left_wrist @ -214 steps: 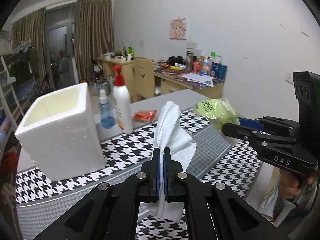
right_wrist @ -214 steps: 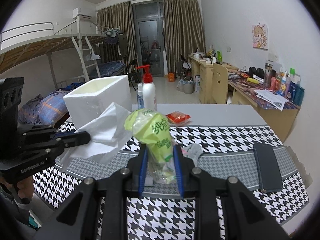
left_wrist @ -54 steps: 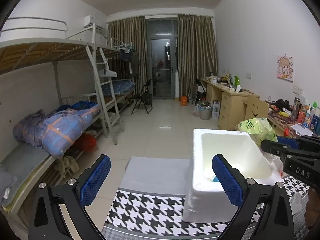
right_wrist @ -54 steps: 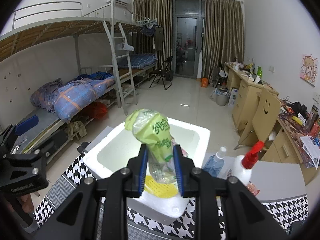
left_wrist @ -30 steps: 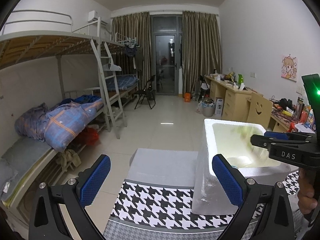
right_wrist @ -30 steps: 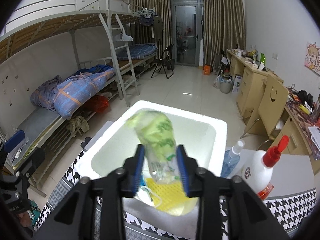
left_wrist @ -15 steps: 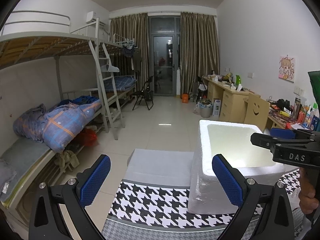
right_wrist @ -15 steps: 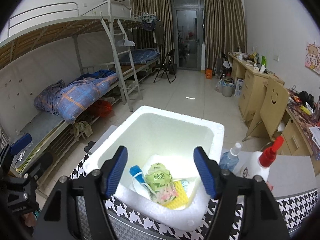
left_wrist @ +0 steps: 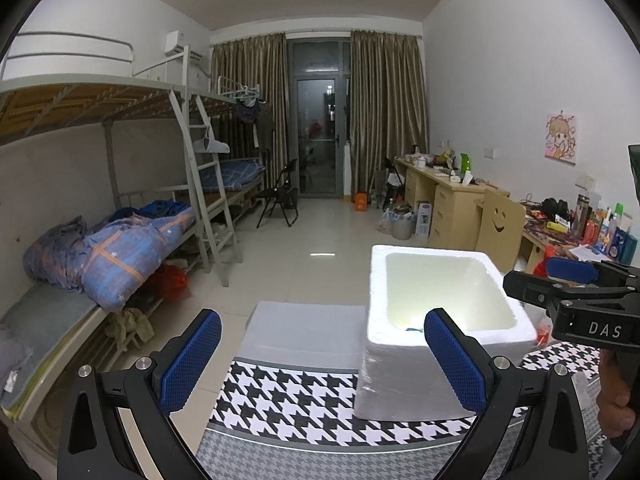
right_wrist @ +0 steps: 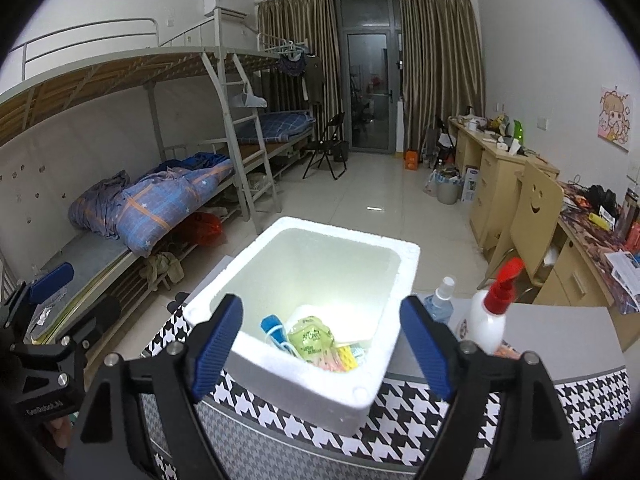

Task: Organize soft objects
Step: 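Raise both tools away from the white foam box, then move both tools back toward the grey sock and white foam tube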

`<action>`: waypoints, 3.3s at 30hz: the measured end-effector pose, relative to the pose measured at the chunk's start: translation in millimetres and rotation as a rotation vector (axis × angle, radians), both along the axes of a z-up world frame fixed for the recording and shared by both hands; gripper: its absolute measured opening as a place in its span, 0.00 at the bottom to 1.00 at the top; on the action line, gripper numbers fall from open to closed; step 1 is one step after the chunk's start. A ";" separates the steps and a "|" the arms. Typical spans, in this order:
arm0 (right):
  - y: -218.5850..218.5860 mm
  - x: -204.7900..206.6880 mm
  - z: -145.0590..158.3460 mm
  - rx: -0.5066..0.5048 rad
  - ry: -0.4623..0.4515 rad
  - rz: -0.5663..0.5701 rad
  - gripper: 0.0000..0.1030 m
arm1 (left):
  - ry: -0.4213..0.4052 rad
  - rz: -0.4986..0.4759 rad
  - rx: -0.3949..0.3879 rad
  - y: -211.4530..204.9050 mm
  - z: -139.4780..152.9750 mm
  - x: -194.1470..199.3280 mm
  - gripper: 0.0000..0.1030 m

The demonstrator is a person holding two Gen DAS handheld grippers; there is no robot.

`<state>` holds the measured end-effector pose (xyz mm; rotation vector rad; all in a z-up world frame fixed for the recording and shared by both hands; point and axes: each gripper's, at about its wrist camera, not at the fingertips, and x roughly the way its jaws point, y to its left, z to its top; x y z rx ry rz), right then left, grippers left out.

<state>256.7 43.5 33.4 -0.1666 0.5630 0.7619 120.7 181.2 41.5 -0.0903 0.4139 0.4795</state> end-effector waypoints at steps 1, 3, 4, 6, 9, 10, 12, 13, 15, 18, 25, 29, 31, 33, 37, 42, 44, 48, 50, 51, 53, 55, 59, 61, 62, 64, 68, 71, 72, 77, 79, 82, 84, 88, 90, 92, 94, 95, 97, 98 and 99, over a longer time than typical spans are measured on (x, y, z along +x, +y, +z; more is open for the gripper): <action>-1.9 -1.2 0.5 0.001 -0.002 0.000 0.82 | -0.001 -0.005 0.002 -2.7 1.4 -1.4 0.99; -6.6 -3.9 2.4 0.004 -0.003 -0.001 0.82 | -0.002 -0.012 0.006 -7.4 3.2 -2.8 0.99; -9.0 -5.6 3.2 0.006 -0.006 -0.001 0.82 | -0.003 -0.014 0.009 -9.8 3.4 -3.7 0.99; -15.8 -9.5 5.9 0.012 -0.014 -0.005 0.82 | -0.004 -0.020 0.012 -15.3 4.4 -6.0 0.99; -26.4 -16.5 10.6 0.031 -0.028 -0.012 0.82 | -0.004 -0.032 0.012 -22.5 6.4 -8.9 0.99; -28.6 -18.0 12.1 0.034 -0.030 -0.014 0.82 | -0.007 -0.037 0.014 -25.3 7.0 -10.2 0.99; -33.8 -22.8 13.9 0.042 -0.033 -0.013 0.85 | -0.015 -0.047 0.016 -30.8 9.1 -13.1 0.99; -37.0 -25.7 14.4 0.046 -0.039 -0.015 0.89 | -0.018 -0.052 0.017 -32.5 9.6 -14.1 0.99; -41.9 -29.4 15.6 0.059 -0.047 -0.024 0.93 | -0.024 -0.060 0.017 -36.5 10.4 -16.7 0.99; -49.7 -33.2 15.3 0.067 -0.044 -0.041 0.93 | -0.030 -0.068 0.014 -41.0 11.4 -19.6 0.99; -65.2 -43.8 13.2 0.075 -0.053 -0.062 0.93 | -0.047 -0.098 0.011 -55.8 12.1 -26.5 0.99; -72.6 -47.4 7.5 0.050 -0.052 -0.105 0.93 | -0.045 -0.115 0.006 -61.7 9.6 -25.6 0.99; -75.2 -52.1 6.5 0.038 -0.079 -0.116 0.93 | -0.045 -0.120 -0.001 -64.9 7.2 -25.3 0.99; -78.9 -57.1 3.9 0.018 -0.113 -0.128 0.93 | -0.046 -0.127 -0.006 -66.8 5.7 -25.2 0.99; -85.7 -59.8 0.2 0.014 -0.114 -0.159 0.93 | -0.041 -0.134 -0.012 -70.8 2.9 -23.3 0.99; -98.1 -58.7 -6.0 0.013 -0.105 -0.210 0.93 | -0.045 -0.145 -0.022 -77.1 0.9 -22.8 0.99; -104.3 -57.0 -7.1 0.016 -0.100 -0.231 0.93 | -0.044 -0.154 -0.023 -80.1 -0.4 -22.3 0.99; -117.9 -49.7 -12.0 0.023 -0.052 -0.267 0.93 | -0.039 -0.187 -0.027 -88.1 -3.4 -19.6 0.99; -121.5 -47.0 -15.5 0.008 -0.029 -0.266 0.93 | -0.037 -0.197 -0.026 -92.6 -4.6 -18.1 0.99; -124.2 -46.9 -16.7 0.005 -0.030 -0.275 0.93 | -0.037 -0.201 -0.030 -94.0 -5.4 -17.5 0.99; -129.6 -50.4 -16.3 0.002 -0.054 -0.301 0.93 | -0.032 -0.209 -0.035 -95.4 -6.9 -16.2 0.99; -133.6 -54.0 -15.0 0.002 -0.078 -0.305 0.93 | -0.030 -0.216 -0.033 -98.5 -7.7 -15.3 0.99; -151.1 -60.2 -13.7 0.095 -0.057 -0.380 0.93 | -0.024 -0.224 -0.026 -104.4 -10.4 -14.5 0.99; -155.1 -60.7 -13.1 0.065 -0.084 -0.414 0.93 | -0.020 -0.229 -0.025 -106.6 -11.8 -14.1 0.99; -156.1 -60.5 -13.1 0.051 -0.094 -0.421 0.93 | -0.018 -0.232 -0.025 -108.4 -12.3 -14.0 0.99; -159.4 -57.7 -14.1 0.036 -0.075 -0.411 0.93 | -0.017 -0.236 -0.024 -110.6 -12.7 -13.6 0.99; -162.2 -58.4 -20.4 0.005 -0.085 -0.400 0.93 | -0.014 -0.250 -0.027 -114.9 -15.0 -12.0 0.99; -164.6 -61.2 -21.3 0.004 -0.083 -0.377 0.93 | -0.005 -0.267 -0.024 -120.4 -18.8 -10.4 0.99; -166.9 -64.1 -20.7 0.003 -0.104 -0.402 0.93 | -0.004 -0.270 -0.028 -121.6 -20.0 -10.4 0.99; -184.3 -75.8 -18.0 0.073 -0.137 -0.412 0.93 | -0.007 -0.278 -0.030 -127.6 -23.6 -14.5 0.99; -190.3 -80.3 -16.8 0.095 -0.136 -0.417 0.94 | -0.014 -0.286 -0.031 -130.5 -24.1 -17.9 0.99; -199.9 -90.5 -12.4 0.097 -0.162 -0.426 0.97 | -0.016 -0.293 -0.033 -134.2 -24.3 -20.1 0.99; -201.7 -94.5 -9.0 0.071 -0.188 -0.426 0.99 | -0.014 -0.299 -0.029 -137.1 -24.8 -21.4 0.99; -205.6 -101.3 -5.1 0.032 -0.203 -0.425 0.99 | -0.019 -0.316 -0.027 -143.0 -23.8 -24.2 0.99; -209.0 -105.6 -3.5 0.023 -0.206 -0.420 0.99 | -0.026 -0.327 -0.031 -146.5 -22.3 -27.4 0.99; -212.1 -108.4 -3.4 0.010 -0.210 -0.427 0.99 | -0.032 -0.337 -0.027 -150.4 -21.2 -30.7 0.99; -213.8 -110.4 -4.6 0.004 -0.209 -0.423 0.99 | -0.036 -0.347 -0.022 -154.2 -21.4 -33.4 0.99; -213.9 -110.8 -5.2 0.001 -0.209 -0.424 0.99 | -0.038 -0.355 -0.019 -157.1 -21.5 -35.0 0.99; -215.0 -112.5 -8.1 -0.005 -0.204 -0.419 0.99 | -0.039 -0.362 -0.020 -160.4 -22.6 -36.6 0.99; -214.6 -112.9 -10.3 -0.009 -0.198 -0.416 0.99 | -0.038 -0.363 -0.021 -162.6 -23.6 -37.0 0.99; -214.8 -112.7 -12.1 -0.008 -0.194 -0.414 0.99 | -0.036 -0.363 -0.020 -164.3 -24.6 -37.0 0.99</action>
